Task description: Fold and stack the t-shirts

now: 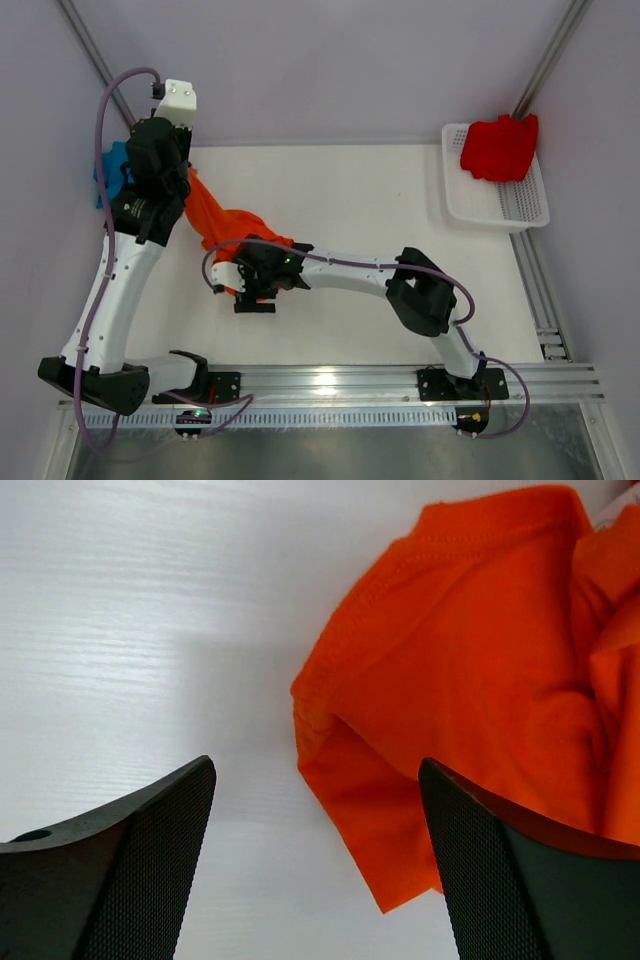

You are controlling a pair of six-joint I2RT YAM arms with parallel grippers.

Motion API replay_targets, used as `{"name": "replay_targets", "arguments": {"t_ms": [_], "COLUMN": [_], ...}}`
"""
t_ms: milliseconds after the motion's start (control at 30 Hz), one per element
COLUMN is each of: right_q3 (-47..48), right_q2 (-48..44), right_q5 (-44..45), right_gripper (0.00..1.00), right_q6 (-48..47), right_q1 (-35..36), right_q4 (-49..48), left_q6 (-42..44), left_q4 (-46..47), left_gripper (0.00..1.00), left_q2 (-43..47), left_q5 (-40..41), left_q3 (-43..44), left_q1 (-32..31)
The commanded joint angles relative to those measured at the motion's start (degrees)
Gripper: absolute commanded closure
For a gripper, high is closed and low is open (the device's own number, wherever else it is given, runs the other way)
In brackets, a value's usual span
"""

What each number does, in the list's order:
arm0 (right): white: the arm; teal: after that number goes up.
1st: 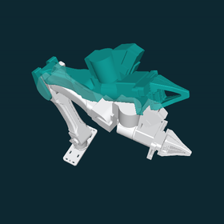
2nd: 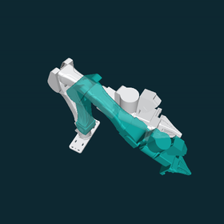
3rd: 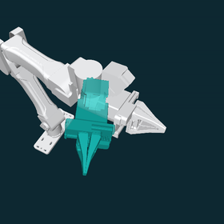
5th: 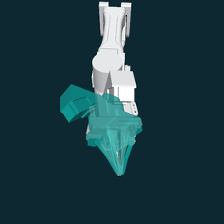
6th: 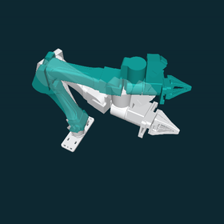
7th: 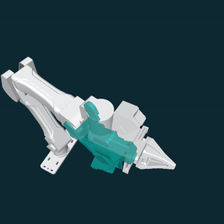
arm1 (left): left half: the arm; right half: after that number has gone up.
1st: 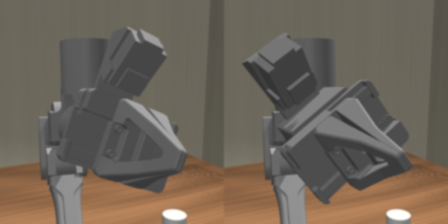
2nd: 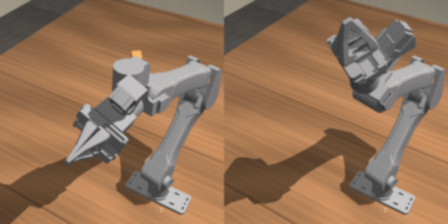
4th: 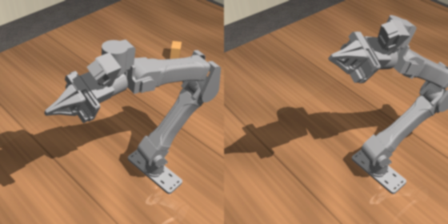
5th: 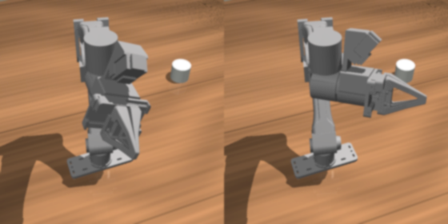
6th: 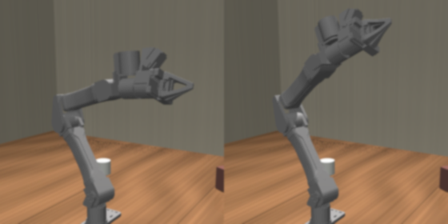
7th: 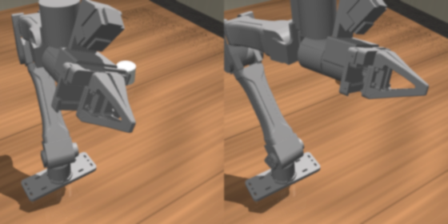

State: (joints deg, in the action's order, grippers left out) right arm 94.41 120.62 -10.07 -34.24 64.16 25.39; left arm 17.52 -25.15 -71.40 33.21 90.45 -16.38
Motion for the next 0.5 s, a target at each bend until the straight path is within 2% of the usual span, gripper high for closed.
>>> {"name": "replay_targets", "arguments": {"t_ms": [0,267,467], "right_q3": [3.9,7.9,3.9], "right_q2": [0.8,3.6,5.8], "right_q5": [-3.2,-9.1,-8.8], "right_gripper": [0.14,0.10,0.10], "right_q6": [-1.4,-0.8,-2.0], "right_q1": [0.5,0.9,1.0], "right_q4": [0.0,0.7,-2.8], "left_q6": [-3.0,-6.9,-9.3], "left_q4": [0.4,0.9,-1.0], "left_gripper": [1.00,1.00,1.00], "left_q2": [0.3,0.4,-0.1], "left_q5": [0.5,-0.5,-3.8], "left_q3": [-0.7,-4.1,-4.3], "left_q1": [-0.1,-0.1,-0.1]}}
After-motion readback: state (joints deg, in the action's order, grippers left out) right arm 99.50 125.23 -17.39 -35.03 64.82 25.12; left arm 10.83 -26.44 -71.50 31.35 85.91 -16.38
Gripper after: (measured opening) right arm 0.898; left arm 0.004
